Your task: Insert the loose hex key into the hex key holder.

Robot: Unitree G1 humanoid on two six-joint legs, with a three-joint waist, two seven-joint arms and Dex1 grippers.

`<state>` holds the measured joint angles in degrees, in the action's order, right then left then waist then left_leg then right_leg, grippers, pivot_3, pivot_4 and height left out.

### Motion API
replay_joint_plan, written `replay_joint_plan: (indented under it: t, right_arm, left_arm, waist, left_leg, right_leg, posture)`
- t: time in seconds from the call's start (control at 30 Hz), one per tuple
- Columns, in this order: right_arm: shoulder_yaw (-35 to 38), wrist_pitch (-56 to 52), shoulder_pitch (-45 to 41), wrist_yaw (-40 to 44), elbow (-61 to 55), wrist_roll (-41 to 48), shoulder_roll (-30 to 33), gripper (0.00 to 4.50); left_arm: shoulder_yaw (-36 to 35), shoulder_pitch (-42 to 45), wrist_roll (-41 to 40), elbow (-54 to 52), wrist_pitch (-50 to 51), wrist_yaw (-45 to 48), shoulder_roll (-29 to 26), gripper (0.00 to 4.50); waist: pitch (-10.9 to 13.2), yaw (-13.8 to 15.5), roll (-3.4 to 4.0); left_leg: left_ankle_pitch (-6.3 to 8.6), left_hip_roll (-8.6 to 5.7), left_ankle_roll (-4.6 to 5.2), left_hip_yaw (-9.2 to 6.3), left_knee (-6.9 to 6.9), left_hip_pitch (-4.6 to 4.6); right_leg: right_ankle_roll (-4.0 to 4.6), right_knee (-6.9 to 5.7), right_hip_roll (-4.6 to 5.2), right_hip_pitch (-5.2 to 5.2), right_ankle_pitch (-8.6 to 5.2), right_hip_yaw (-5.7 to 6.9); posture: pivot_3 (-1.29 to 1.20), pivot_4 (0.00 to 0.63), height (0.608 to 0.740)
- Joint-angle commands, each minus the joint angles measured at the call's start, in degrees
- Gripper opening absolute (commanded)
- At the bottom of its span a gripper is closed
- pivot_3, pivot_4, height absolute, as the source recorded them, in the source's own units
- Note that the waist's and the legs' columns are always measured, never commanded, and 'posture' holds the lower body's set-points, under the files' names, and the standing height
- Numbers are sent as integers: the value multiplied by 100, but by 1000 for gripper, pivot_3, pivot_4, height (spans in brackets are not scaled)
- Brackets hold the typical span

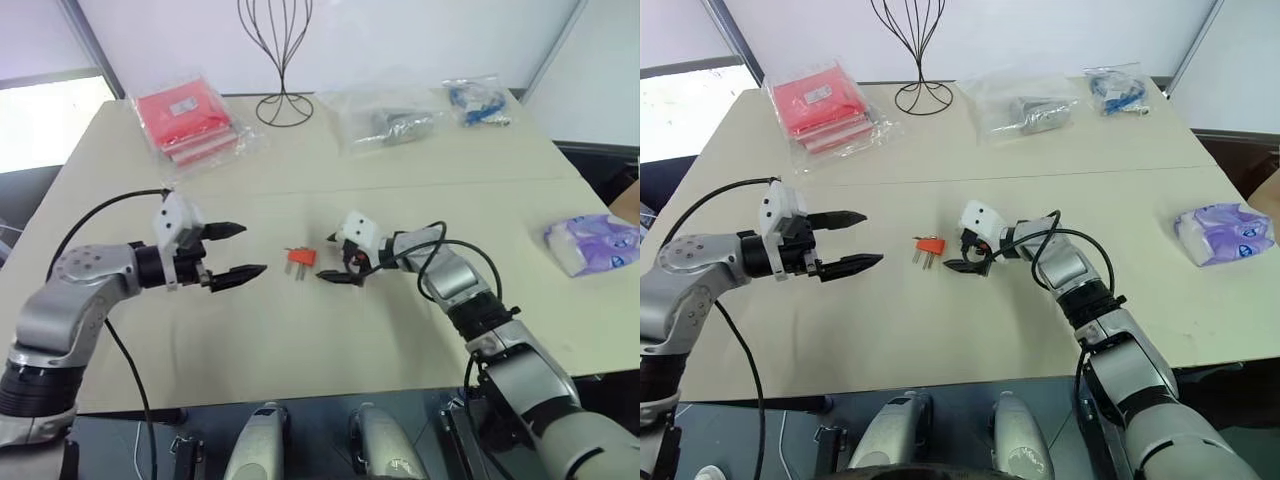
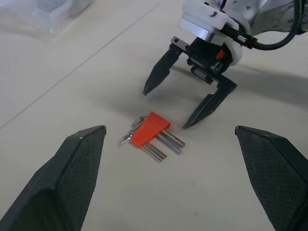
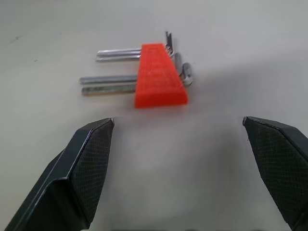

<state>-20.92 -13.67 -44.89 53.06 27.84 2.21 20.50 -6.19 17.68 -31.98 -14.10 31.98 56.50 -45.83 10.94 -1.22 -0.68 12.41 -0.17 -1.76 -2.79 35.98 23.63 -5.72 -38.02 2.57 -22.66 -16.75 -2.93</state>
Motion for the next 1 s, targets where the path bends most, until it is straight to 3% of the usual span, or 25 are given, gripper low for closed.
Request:
replay_joint_plan:
  t: [0.03,0.5,0.7,0.73,0.9,1.0]
  right_arm:
    - [164,360,-309,6,465,-72,-171,4453]
    - [180,937,-538,195,1452,-389,-453,4453]
    - [175,966,-466,203,1478,-500,-537,1759]
    - [176,978,-462,201,1490,-518,-550,1139]
    - [176,1060,-398,160,1401,-595,-559,1076]
    - [133,1596,-284,-296,1032,-929,-364,1076]
  left_arm:
    - [-264,-85,-83,-277,-3,-71,-75,4500]
    - [-432,-356,-55,-496,-21,-210,-113,4500]
    - [-417,-333,-3,-465,-63,-228,-102,4500]
    - [-419,-333,0,-465,-64,-231,-102,4500]
    - [-443,-393,-10,-494,-47,-268,-99,4500]
    - [-419,-371,-42,-464,-26,-259,-87,4500]
  waist:
    - [0,-1,0]
    - [0,-25,0]
    - [0,-84,0]
    - [0,-96,0]
    - [0,-112,1]
    - [0,-111,1]
  left_leg:
    - [0,0,0,0,1,0]
    - [0,0,-1,-3,-1,-4]
    - [-1,0,-1,-9,0,-7]
    - [-1,-1,-2,-10,0,-8]
    - [-1,-1,-2,-12,-1,-9]
    - [-1,-1,-2,-13,-1,-9]
  right_leg:
    - [0,0,0,0,0,0]
    - [1,-3,0,2,0,0]
    - [1,-6,0,7,0,2]
    - [1,-6,1,8,0,3]
    - [1,-6,1,8,0,4]
    - [1,-6,2,9,0,4]
  posture:
    - [0,150,740]
    - [0,150,740]
    - [0,150,740]
    - [0,150,740]
    - [0,150,740]
    - [0,150,740]
